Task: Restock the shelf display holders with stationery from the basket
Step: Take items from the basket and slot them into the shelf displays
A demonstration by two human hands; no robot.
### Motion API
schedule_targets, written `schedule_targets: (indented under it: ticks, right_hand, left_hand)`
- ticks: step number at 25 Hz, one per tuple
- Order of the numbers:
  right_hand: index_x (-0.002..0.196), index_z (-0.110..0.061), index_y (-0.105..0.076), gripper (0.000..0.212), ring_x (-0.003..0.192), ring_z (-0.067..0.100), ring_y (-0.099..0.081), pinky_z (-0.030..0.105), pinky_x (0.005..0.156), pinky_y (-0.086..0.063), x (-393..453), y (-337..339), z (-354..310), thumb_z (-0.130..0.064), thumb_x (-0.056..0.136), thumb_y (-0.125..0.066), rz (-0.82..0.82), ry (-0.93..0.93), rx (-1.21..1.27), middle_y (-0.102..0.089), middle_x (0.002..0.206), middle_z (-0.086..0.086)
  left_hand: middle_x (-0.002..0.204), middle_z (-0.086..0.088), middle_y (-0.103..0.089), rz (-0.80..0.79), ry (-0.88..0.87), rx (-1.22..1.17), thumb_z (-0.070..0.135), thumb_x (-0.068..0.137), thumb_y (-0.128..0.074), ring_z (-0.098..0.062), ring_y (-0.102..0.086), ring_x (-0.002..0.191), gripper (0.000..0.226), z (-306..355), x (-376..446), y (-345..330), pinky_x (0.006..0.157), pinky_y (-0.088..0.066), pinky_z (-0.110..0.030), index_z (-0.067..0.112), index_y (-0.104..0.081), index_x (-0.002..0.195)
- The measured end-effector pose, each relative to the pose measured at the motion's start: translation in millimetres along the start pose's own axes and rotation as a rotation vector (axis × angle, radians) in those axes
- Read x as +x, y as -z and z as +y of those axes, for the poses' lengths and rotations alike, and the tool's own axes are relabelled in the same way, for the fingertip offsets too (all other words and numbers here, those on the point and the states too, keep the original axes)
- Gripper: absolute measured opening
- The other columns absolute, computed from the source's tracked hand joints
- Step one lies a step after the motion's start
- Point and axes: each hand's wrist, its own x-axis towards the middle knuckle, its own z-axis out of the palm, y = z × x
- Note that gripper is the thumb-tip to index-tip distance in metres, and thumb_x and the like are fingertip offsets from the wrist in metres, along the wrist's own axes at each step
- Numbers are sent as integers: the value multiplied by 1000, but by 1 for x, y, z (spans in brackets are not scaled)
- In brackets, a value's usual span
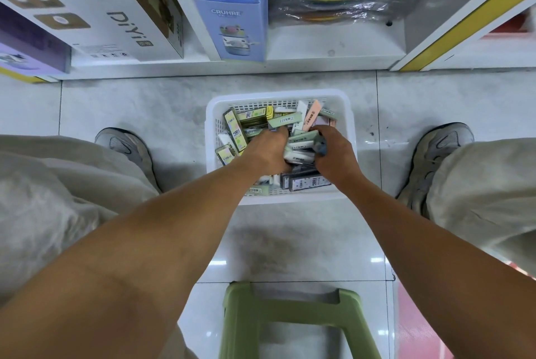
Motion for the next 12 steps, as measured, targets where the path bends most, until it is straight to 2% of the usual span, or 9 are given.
schedule_targets:
  ticks: [3, 5, 8, 10, 12]
  right_hand:
    - [133, -15, -55, 58, 116, 25, -57, 20, 79, -44, 0, -1, 1, 13, 83, -56, 2, -4, 16, -58, 134, 7]
    - [134, -14, -54, 55, 118, 26, -56, 24, 84, -45, -1, -1, 1, 10, 85, -57, 13, 15, 18, -58, 134, 8]
    - [134, -12, -54, 56, 119, 27, -57, 25, 89, -45, -3, 2, 3, 9, 82, -59, 2, 67, -25, -57, 134, 9]
    - [134, -12, -54, 59, 120, 27, -56, 25, 91, -43, -4, 5, 4, 7, 79, -63, -25, 90, -34, -58, 135, 9]
    - [136, -13, -53, 63, 120, 28, -57, 26, 93, -42, -8, 8, 4, 5, 77, -68, -76, 104, -4, -58, 135, 10]
  left_hand:
    - [104, -12, -60, 39, -39, -3, 22, 73, -83, -30, -56, 100, 67, -3, -4, -4, 74, -45, -34, 6, -44, 125]
    - [102, -10, -62, 44, -67, -56, 20, 76, -82, -30, -61, 93, 64, -4, -7, -3, 71, -51, -36, 8, -44, 125]
    - [107, -9, -66, 52, -83, -134, 16, 79, -81, -27, -65, 94, 60, -5, -9, 5, 79, -56, -41, 11, -46, 128]
    - [111, -9, -66, 15, -84, -157, 13, 81, -78, -26, -65, 97, 59, -7, -8, 12, 83, -56, -43, 12, -47, 130]
    - [114, -11, -64, -94, -87, -128, 9, 80, -77, -27, -64, 97, 67, -9, -8, 20, 84, -56, -44, 13, -42, 137]
